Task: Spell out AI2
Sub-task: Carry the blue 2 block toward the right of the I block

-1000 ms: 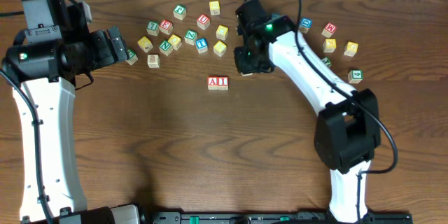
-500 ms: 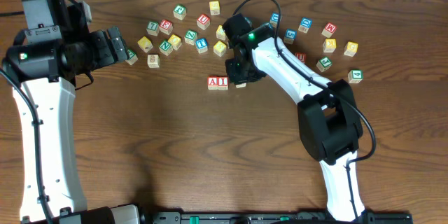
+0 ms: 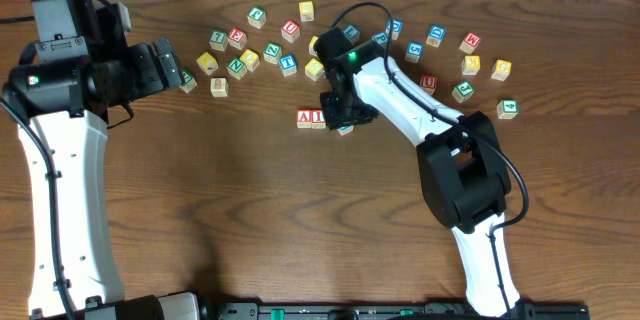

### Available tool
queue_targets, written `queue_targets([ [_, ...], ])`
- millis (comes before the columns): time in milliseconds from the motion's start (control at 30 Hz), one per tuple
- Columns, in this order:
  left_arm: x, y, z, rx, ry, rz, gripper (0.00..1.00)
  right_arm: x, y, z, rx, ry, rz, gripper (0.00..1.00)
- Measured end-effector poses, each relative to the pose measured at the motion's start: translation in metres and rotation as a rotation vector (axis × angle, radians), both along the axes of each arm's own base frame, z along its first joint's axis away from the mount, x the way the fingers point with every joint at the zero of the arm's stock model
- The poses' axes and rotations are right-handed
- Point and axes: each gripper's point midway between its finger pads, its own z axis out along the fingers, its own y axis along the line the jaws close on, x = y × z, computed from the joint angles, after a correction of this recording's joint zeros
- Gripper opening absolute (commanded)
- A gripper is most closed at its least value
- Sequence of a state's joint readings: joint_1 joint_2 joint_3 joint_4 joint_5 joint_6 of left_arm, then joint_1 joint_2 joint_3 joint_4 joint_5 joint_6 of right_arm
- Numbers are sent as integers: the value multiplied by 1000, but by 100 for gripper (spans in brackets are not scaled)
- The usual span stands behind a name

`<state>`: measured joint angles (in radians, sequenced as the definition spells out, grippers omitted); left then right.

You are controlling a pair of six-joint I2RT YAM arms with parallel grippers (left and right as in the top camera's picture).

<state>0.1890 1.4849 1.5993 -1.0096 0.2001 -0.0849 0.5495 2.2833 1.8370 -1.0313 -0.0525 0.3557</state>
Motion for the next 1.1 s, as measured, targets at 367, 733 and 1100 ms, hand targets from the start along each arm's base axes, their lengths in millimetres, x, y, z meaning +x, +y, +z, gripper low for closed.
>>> queue_targets([
  [367, 0, 0, 0, 0, 0, 0, 99, 0, -2, 24, -1, 25, -7, 38],
  [733, 0, 0, 0, 0, 0, 0, 99, -10, -22, 35, -36, 87, 14, 12],
  [1100, 0, 0, 0, 0, 0, 0, 99, -18, -24, -6, -39, 93, 21, 12],
])
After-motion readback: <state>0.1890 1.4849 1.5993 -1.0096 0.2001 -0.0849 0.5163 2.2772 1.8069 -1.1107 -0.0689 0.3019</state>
